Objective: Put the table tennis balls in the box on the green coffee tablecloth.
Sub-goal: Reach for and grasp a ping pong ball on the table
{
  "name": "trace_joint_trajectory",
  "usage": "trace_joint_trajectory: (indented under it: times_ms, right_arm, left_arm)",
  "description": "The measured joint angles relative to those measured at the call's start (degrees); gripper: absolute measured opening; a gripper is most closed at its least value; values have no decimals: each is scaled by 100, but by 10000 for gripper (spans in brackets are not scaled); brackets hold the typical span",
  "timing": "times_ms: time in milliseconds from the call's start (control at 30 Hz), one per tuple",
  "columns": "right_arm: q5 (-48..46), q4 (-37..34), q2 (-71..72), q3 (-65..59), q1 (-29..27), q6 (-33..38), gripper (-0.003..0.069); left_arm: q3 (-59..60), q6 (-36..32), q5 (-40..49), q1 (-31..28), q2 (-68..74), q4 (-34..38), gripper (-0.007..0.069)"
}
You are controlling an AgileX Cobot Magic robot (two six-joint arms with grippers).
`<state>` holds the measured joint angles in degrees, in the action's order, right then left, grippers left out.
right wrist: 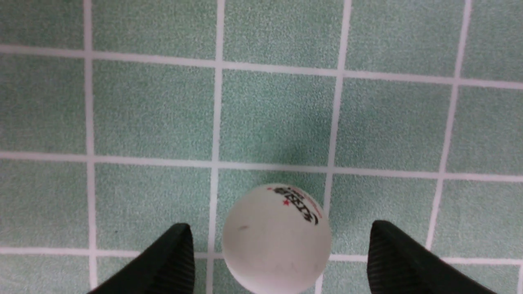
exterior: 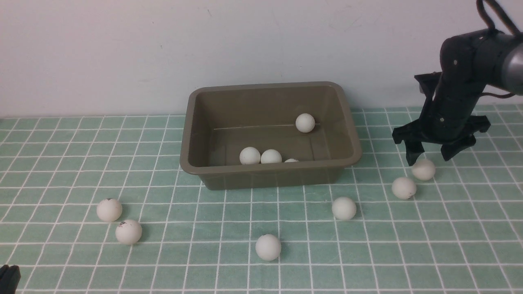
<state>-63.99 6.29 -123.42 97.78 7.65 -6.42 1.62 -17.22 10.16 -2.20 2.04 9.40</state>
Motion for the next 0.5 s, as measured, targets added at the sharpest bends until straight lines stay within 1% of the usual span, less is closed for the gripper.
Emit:
trace_joint_trajectory:
  times_ms: [167,333,467,500]
  right_arm:
    - [43,6,-99,0,0,0,509]
    - [66,19,-118,0,0,0,471]
    - [145,19,-118,0,0,5,367]
    - [151,19,-118,0,0,5,364]
  left_arm:
    - [0,0,0,0,0,0,-4]
    - [0,0,0,0,0,0,-4]
    - [0,0,0,0,0,0,-4]
    - [0,0,0,0,0,0,-4]
